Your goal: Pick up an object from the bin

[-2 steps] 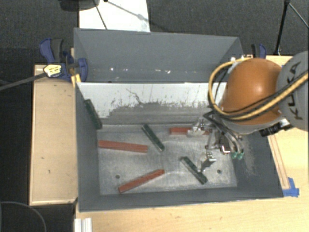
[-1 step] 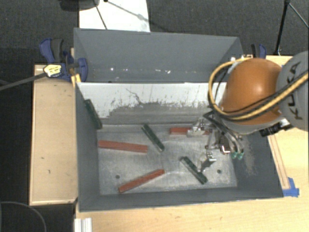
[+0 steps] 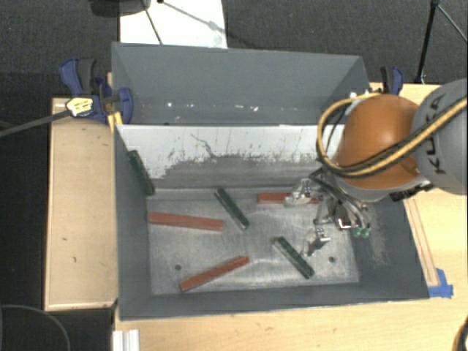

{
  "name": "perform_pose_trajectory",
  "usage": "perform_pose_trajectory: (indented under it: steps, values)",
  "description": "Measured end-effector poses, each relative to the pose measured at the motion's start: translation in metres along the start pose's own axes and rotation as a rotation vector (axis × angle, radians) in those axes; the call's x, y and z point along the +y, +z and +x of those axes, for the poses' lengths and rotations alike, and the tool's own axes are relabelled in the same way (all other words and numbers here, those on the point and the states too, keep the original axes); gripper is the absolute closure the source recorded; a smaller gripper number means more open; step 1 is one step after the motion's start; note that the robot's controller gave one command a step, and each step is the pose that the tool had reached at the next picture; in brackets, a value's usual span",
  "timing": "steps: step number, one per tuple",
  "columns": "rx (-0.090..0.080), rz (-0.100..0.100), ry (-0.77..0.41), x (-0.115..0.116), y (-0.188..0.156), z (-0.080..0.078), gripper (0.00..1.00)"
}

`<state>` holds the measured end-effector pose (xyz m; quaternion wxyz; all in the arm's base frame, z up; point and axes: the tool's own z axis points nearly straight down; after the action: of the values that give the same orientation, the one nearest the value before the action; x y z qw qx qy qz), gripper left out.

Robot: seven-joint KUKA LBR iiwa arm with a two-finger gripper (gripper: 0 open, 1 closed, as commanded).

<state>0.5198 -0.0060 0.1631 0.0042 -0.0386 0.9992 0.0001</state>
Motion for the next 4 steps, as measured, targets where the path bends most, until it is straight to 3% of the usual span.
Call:
perform_pose_trajectory:
  steps: [1, 2, 3, 4]
  values:
    - [0.007, -0.001, -0.066, 0.009, 0.079, 0.023, 1.00]
    - [0.007, -0.001, -0.065, 0.009, 0.079, 0.023, 1.00]
    - [0.014, -0.001, -0.067, 0.010, 0.029, 0.025, 1.00]
    - [0.007, -0.001, -0.090, 0.014, 0.021, 0.025, 0.00]
